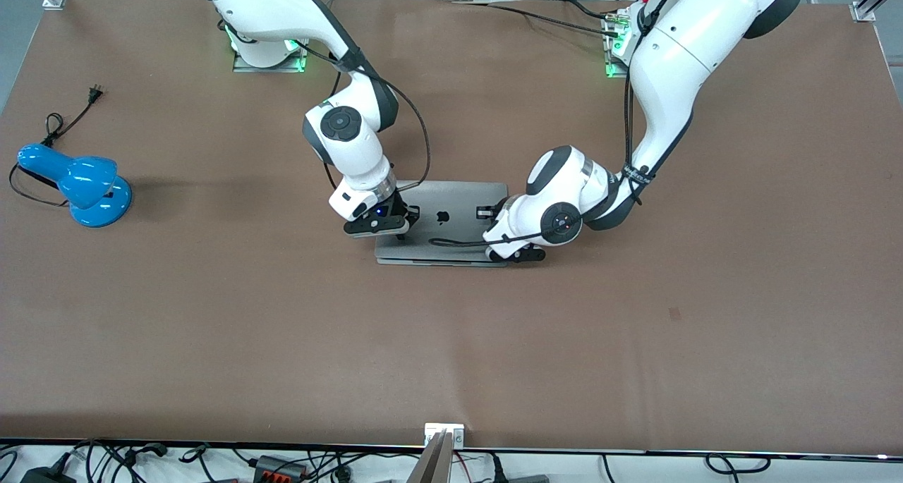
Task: Close laptop with both arms from behind
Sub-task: 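Push the screen down with both grippers until the lid shuts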
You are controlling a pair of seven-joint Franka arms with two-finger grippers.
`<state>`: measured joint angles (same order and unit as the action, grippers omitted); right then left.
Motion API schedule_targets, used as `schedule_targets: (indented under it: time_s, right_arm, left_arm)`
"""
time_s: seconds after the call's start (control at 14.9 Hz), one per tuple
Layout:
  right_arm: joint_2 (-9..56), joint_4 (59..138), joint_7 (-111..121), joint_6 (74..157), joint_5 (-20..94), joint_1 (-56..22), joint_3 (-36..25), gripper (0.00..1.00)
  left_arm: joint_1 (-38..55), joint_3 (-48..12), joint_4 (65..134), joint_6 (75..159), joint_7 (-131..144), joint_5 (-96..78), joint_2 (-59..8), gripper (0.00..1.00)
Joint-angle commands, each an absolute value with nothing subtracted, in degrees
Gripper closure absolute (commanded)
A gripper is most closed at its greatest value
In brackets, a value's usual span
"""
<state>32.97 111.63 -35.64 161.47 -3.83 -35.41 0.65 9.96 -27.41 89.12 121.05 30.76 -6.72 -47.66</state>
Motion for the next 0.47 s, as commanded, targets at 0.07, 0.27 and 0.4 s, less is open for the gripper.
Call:
schedule_targets:
  time_s: [0.07,0.27,0.4]
  right_arm:
    - [35.1,110.0,-35.9,162.1,-5.1,-35.8,0.4,1.00]
    - [36.6,110.0,-36.2,162.2,-5.1,-37.0,0.3,1.00]
    - [36.7,110.0,-36.1,162.2,-5.1,-37.0,0.3,1.00]
  left_arm:
    - [11.3,-26.7,85.0,120.8,32.0,-4.9,-50.6,1.00]
    - [11.4,-26.0,84.9,120.9,31.9,-4.9,-50.9,1.00]
    - [13.2,-24.5,84.9,121.8,31.9,-4.2,-51.0,1.00]
